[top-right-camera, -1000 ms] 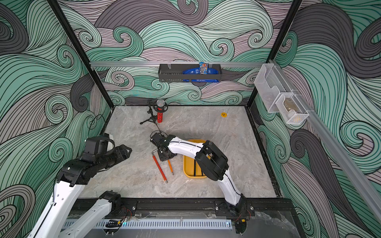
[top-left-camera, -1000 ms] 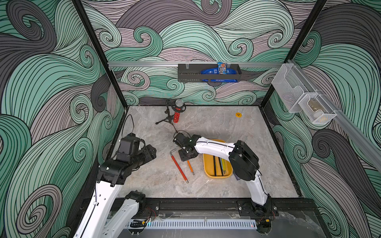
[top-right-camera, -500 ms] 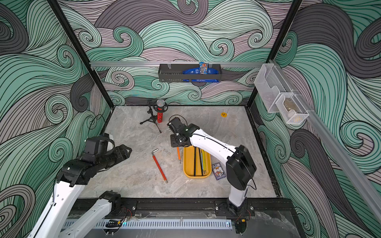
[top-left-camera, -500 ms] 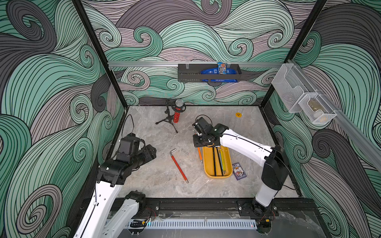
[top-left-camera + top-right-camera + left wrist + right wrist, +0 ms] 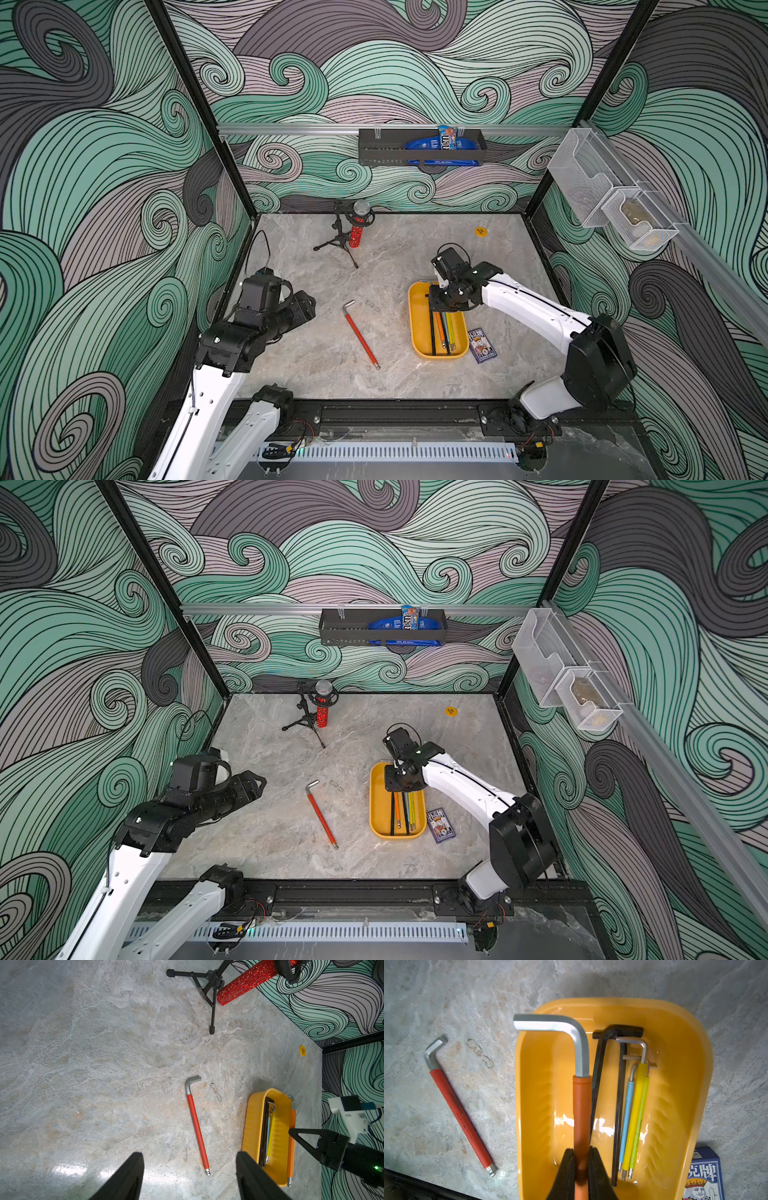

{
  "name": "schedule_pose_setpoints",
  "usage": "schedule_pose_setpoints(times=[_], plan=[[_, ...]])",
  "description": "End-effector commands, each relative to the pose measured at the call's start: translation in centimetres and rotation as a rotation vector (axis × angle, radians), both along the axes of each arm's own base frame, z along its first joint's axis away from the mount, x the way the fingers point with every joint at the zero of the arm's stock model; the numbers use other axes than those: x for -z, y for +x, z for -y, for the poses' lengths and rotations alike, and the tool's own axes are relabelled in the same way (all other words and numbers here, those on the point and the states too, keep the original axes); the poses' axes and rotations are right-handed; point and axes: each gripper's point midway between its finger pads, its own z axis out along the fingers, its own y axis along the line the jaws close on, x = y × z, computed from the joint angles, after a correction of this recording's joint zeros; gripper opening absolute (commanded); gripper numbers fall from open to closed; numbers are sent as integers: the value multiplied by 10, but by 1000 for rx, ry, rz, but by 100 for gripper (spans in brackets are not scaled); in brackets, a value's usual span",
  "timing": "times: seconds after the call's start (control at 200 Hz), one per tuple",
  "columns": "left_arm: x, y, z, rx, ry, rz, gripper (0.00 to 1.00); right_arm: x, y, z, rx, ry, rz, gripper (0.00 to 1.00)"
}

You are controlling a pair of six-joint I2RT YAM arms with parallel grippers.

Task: Put the hex key on the desktop into the storage box
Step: Place the Allen key in the storage box.

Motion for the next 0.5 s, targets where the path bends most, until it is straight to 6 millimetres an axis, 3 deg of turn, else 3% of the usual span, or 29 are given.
schedule_pose_setpoints(times=[0.0, 0.495], plan=[[-3, 1, 3, 15, -6, 15, 73, 5, -5, 4, -18, 15, -24, 0], [1, 0, 5, 28, -11, 12, 73, 42, 19, 21, 20, -41, -73, 0]])
